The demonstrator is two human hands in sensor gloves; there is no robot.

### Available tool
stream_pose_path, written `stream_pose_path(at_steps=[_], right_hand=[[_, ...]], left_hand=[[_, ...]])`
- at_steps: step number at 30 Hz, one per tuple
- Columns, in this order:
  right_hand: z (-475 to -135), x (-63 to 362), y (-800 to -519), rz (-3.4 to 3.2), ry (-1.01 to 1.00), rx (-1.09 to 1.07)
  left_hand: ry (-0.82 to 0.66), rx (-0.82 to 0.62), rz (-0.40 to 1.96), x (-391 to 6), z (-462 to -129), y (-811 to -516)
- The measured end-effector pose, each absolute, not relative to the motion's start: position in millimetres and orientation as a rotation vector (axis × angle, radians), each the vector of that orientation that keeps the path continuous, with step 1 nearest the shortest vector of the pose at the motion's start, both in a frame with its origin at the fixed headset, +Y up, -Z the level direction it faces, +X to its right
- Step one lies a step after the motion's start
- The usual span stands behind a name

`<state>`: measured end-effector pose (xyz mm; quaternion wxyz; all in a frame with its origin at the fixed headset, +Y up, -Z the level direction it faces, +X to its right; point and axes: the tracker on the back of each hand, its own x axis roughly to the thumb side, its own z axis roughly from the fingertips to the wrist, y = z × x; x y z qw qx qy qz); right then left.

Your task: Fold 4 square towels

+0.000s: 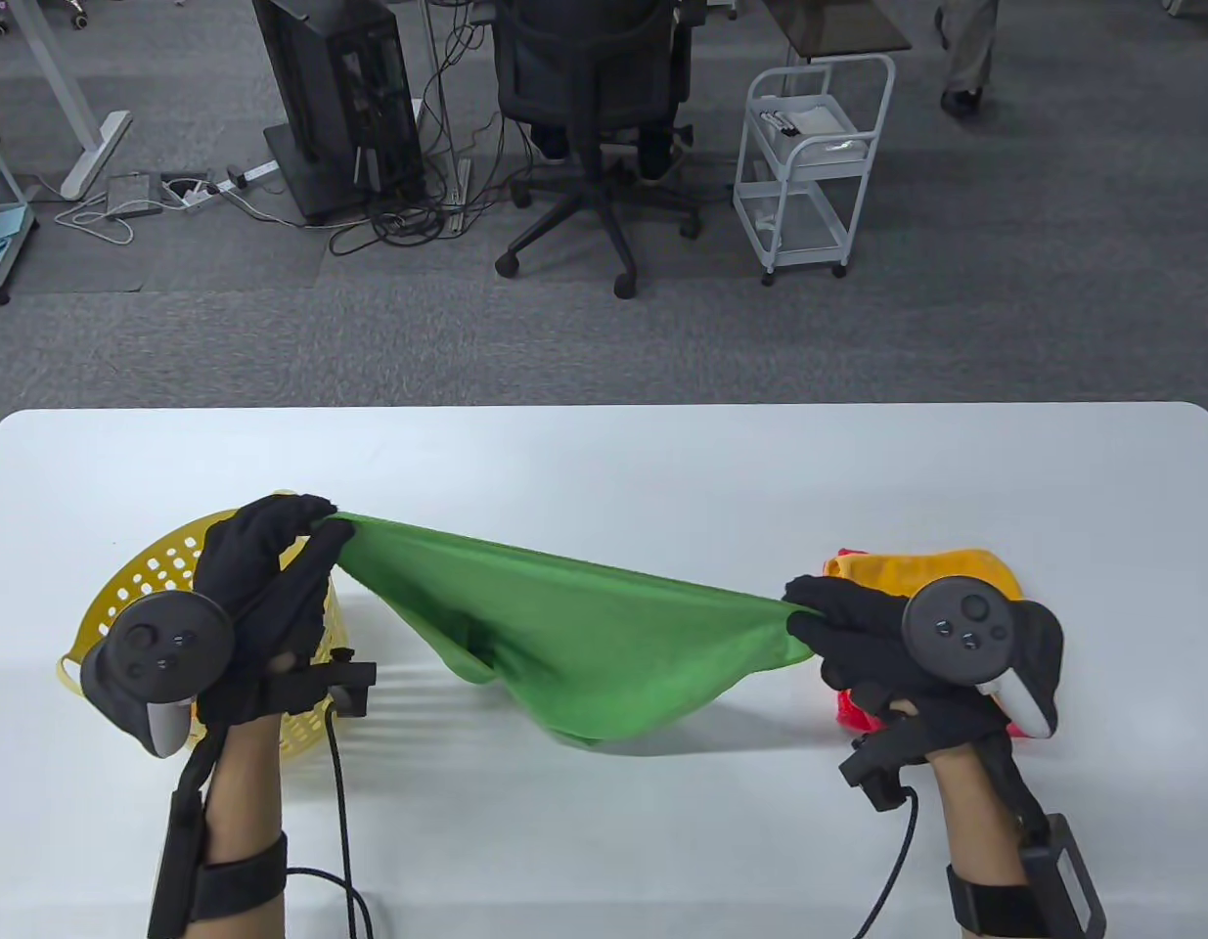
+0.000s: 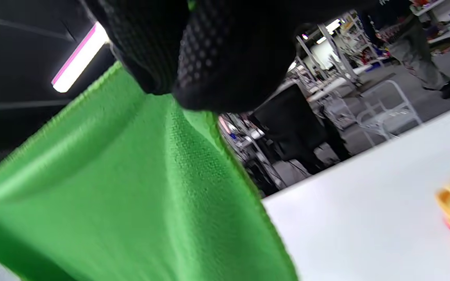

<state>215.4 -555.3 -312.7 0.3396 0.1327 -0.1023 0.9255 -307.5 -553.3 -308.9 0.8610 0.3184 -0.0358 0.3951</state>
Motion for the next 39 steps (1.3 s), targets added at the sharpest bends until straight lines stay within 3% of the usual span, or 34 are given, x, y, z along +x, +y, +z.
stream_pose_path(at_steps=[8, 14, 20, 25, 33, 39], right_hand=[[-299, 226, -467, 2.246, -0.500, 0.416], [-344, 235, -438, 2.258, -0.431, 0.299], [-409, 231, -443, 2.292, -0.349, 0.141], [-426, 222, -440, 2.248, -0.466, 0.093], [-393, 226, -450, 2.205, -0.531, 0.265], [-341, 246, -501, 2.252, -0.471, 0.284]], left_hand=[[-0.107, 0.680, 0.790, -313, -295, -508], [-0.078, 0.531, 0.731, -301, -348, -486], [0.007, 0.429, 0.723, -294, -415, -481], [0.013, 0.510, 0.764, -297, -433, -473], [-0.085, 0.623, 0.779, -310, -386, -478], [-0.236, 0.510, 0.531, -300, -327, -507]])
